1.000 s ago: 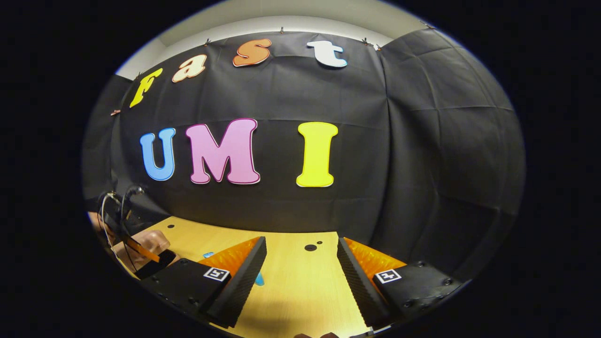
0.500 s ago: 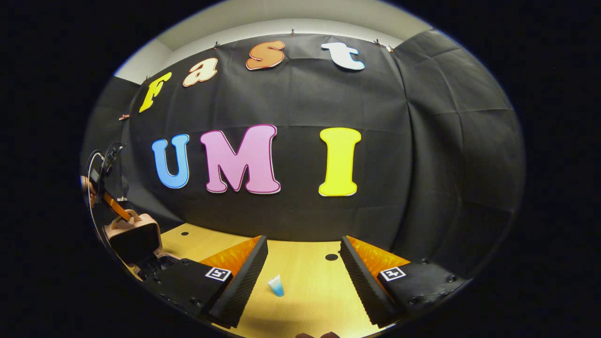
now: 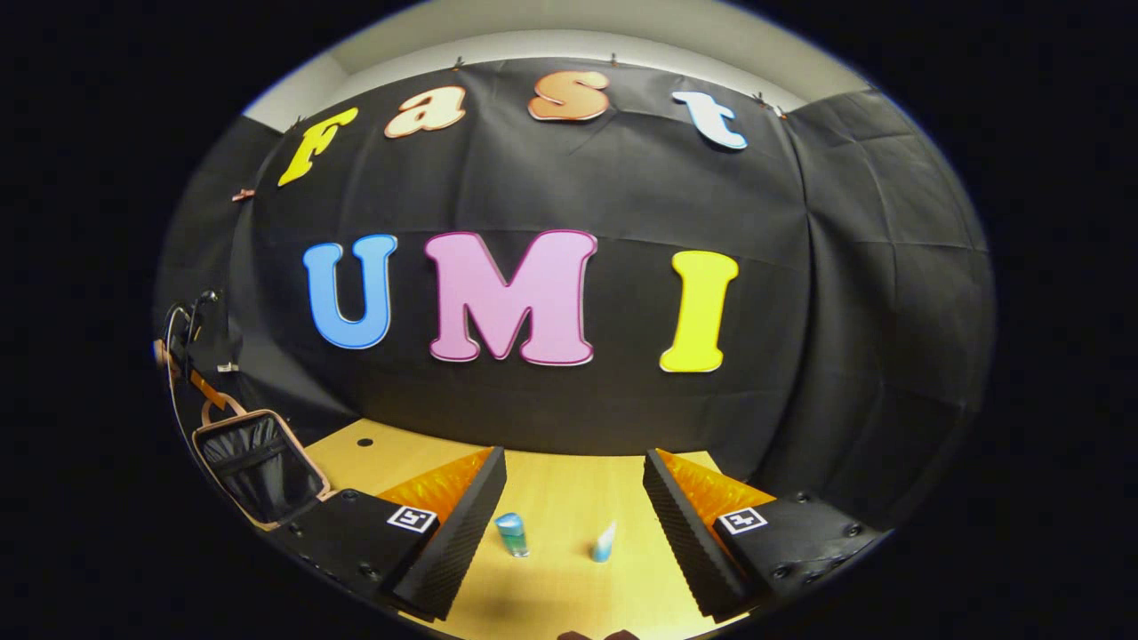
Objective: First open the suitcase, pack the skin care products into it, and then close the suitcase.
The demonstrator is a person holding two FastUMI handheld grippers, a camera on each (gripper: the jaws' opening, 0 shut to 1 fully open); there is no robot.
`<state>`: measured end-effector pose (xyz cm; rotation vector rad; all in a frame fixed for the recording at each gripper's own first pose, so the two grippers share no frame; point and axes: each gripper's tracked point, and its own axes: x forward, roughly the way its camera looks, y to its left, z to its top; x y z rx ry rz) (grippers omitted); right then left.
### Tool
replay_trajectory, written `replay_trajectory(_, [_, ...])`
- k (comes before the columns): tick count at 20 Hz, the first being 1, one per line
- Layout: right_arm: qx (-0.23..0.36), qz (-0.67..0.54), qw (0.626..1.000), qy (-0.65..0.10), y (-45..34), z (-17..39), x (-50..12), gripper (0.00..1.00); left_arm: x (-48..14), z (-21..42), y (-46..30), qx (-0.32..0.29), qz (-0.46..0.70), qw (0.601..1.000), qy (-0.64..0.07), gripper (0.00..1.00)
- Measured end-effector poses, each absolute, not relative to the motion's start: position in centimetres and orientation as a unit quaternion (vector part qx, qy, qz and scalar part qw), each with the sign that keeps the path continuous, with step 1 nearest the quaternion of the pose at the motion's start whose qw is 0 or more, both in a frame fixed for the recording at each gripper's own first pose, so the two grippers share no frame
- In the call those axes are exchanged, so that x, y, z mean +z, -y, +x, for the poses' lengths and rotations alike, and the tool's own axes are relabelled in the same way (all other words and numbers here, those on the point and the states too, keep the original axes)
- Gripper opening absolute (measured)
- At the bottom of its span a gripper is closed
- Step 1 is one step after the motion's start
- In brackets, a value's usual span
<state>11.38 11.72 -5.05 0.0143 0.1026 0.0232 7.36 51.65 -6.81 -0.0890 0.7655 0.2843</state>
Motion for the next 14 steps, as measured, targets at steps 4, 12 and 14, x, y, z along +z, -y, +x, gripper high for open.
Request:
replay_trajectory(4, [0.018,-0.004,0.998,-0.065,-17.3,11.7,-5.7,0.96,-15.3,7.7,-59.1,0.151,-0.110,0.894,-0.407,0.07])
replay_trajectory(12, [-0.013,-0.036,0.995,-0.092,-19.9,11.5,-6.9,0.96,-26.3,7.2,-64.2,0.186,-0.087,0.858,-0.471,0.19])
replay_trajectory(14, [-0.018,-0.038,0.995,-0.095,-20.1,11.4,-7.4,0.96,-26.7,7.7,-64.3,0.186,-0.090,0.862,-0.462,0.33])
